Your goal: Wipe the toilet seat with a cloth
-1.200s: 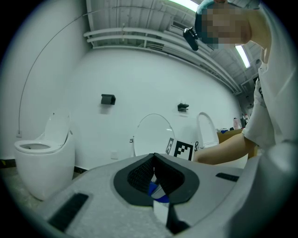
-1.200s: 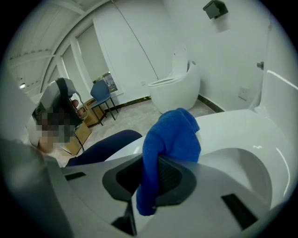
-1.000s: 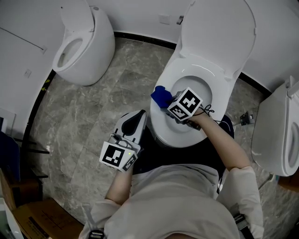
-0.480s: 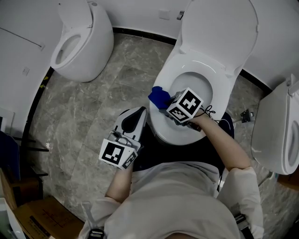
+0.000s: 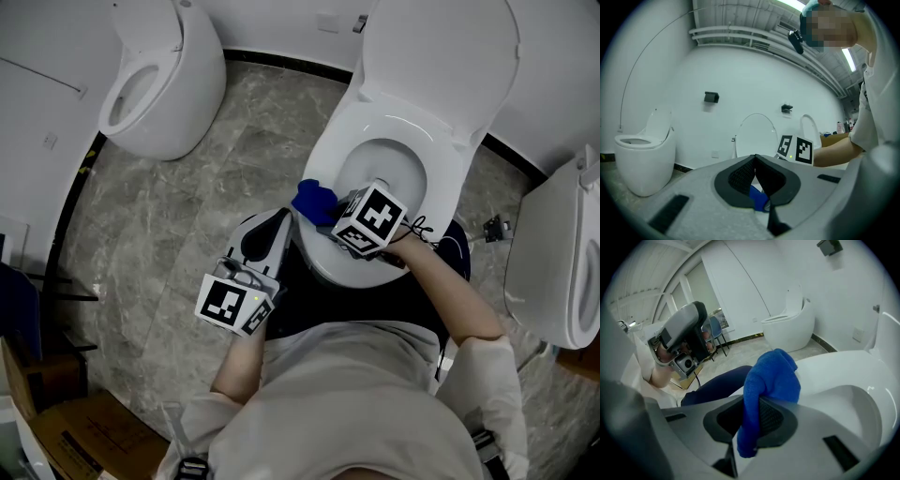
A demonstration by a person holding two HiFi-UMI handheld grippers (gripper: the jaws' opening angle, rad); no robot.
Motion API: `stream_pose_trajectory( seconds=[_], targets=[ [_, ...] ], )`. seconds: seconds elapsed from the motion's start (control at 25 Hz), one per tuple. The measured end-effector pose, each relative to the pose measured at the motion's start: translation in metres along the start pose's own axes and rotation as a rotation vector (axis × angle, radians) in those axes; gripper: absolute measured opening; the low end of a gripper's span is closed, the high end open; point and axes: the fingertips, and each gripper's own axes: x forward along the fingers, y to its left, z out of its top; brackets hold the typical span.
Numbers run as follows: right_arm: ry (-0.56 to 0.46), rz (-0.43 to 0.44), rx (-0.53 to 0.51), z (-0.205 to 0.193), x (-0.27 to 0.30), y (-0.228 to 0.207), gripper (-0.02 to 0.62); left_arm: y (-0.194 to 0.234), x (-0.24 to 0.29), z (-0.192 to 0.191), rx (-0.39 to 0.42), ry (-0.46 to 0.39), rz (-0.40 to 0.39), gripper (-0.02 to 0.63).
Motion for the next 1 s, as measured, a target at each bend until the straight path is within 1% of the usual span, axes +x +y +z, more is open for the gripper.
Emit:
stream_pose_trajectory(
  seconds=[0.28,0.6,1.0],
  targets=[
    [0.012,0.045,-0.014,-0.005,0.0,0.015,0.051,0.002,-0.003,-0.002,0.0,0.002,0.008,0.008],
    [0.061,0.055,-0.082,-0.014,-0.002,0.032,0.051,0.0,-0.002,-0.003,-0.002,0.0,-0.001,0.008],
    [0.093,0.083,-0.086,-0.024,-0.005,0.048,0.051,0.0,-0.004,-0.003,-0.001,-0.001,-0.002,0.008]
  ],
)
